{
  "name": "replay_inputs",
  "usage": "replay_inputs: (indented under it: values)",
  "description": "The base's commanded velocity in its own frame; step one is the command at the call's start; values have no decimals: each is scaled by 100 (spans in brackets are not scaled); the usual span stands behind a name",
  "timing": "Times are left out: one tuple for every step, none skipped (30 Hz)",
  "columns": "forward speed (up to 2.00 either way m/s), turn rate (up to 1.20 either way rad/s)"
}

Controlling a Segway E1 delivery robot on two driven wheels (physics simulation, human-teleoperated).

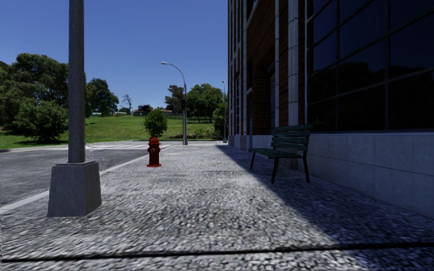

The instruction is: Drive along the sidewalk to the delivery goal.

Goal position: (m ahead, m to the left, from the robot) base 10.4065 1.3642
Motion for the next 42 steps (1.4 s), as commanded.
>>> replay_inputs:
  values:
    - [200, 0]
    - [200, 0]
    - [200, 0]
    - [200, 0]
    - [200, 0]
    - [200, 0]
    - [200, 0]
    - [200, 0]
    - [200, 0]
    - [200, 0]
    - [200, 0]
    - [200, 0]
    - [200, 0]
    - [200, 0]
    - [200, 0]
    - [200, 0]
    - [200, 0]
    - [200, 0]
    - [200, 0]
    - [200, 0]
    - [200, 0]
    - [200, 4]
    - [200, 28]
    - [200, 49]
    - [200, 65]
    - [200, 71]
    - [200, 71]
    - [200, 72]
    - [200, 65]
    - [200, 15]
    - [200, 3]
    - [200, 3]
    - [200, 0]
    - [200, 0]
    - [200, 0]
    - [200, 0]
    - [200, 0]
    - [200, 0]
    - [200, 0]
    - [200, 0]
    - [200, 0]
    - [200, 0]
